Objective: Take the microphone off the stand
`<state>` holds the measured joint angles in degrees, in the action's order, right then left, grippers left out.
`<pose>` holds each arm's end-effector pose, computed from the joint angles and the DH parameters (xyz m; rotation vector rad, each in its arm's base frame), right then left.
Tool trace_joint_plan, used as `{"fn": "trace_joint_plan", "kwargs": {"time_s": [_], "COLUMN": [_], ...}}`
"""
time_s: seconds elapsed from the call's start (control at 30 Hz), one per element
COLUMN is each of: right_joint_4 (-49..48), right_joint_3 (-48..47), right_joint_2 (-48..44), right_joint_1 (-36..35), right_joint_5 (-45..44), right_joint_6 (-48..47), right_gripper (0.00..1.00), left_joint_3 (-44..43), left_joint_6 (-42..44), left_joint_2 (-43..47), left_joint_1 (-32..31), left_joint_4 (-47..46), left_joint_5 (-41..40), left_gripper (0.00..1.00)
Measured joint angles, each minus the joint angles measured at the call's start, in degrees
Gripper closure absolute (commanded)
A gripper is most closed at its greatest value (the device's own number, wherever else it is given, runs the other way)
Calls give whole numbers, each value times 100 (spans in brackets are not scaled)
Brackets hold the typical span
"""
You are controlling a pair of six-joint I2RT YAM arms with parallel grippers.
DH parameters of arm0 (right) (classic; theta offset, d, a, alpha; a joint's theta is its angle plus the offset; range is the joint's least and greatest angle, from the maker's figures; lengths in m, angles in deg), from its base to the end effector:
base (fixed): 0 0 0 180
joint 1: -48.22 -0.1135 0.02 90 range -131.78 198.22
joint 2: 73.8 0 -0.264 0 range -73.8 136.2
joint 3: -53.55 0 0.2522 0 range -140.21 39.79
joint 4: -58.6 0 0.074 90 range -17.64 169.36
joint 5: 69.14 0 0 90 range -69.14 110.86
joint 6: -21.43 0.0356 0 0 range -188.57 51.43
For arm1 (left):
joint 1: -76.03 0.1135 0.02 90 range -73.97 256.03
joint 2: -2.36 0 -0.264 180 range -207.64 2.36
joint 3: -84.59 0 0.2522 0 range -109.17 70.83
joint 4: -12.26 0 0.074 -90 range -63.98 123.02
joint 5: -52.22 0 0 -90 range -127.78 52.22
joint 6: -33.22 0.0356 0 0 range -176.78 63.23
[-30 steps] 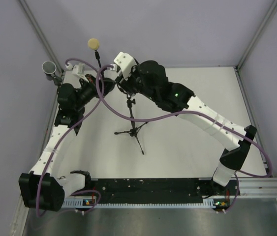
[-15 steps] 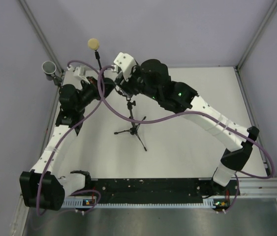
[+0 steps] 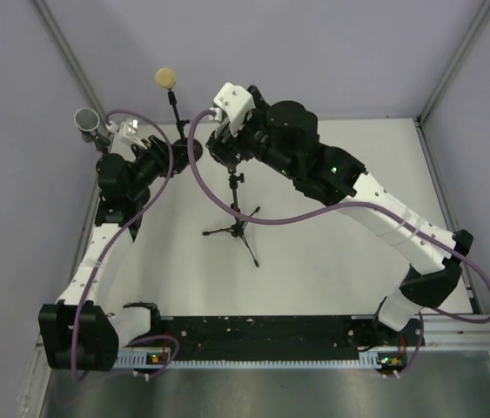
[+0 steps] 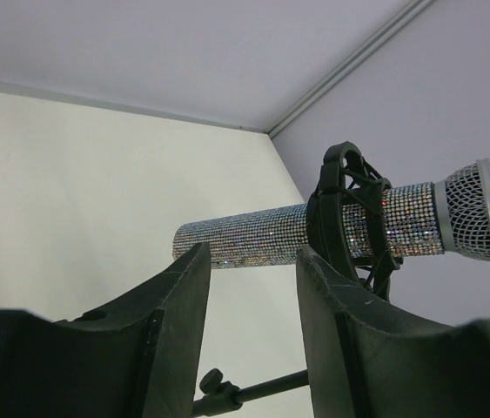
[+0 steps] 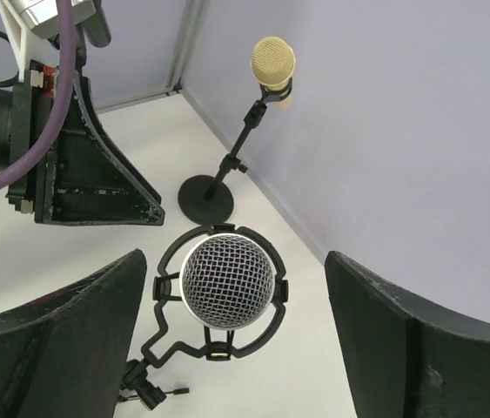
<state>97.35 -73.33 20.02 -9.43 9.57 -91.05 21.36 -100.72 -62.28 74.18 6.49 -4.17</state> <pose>0.1971 0.2981 0.5037 -0.9607 1.3744 0.2994 0.2616 -0.0282 0.3537 -0.0839 1.6039 -1.0659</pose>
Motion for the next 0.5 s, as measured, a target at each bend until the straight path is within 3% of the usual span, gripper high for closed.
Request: {"fn": "trace_joint_plan", "kwargs": {"time_s": [0.2,0.5], "right_joint_4": [-317,-487], "right_joint_3": [304,787], "right_joint_2": [-201,-221], "right_joint_1": [0,2], "right_joint_5": [-107,-216], "right_joint_6": [-50,-188], "right_gripper": [11,13], "left_joint_3": [-2,-2], "left_joint_6": [-437,-892], "left_joint_2": [0,-2], "left_joint_1": [68,68], "left_joint_4": [-310,-636], "left_joint_5": [256,610], "left_gripper": [43,43]}}
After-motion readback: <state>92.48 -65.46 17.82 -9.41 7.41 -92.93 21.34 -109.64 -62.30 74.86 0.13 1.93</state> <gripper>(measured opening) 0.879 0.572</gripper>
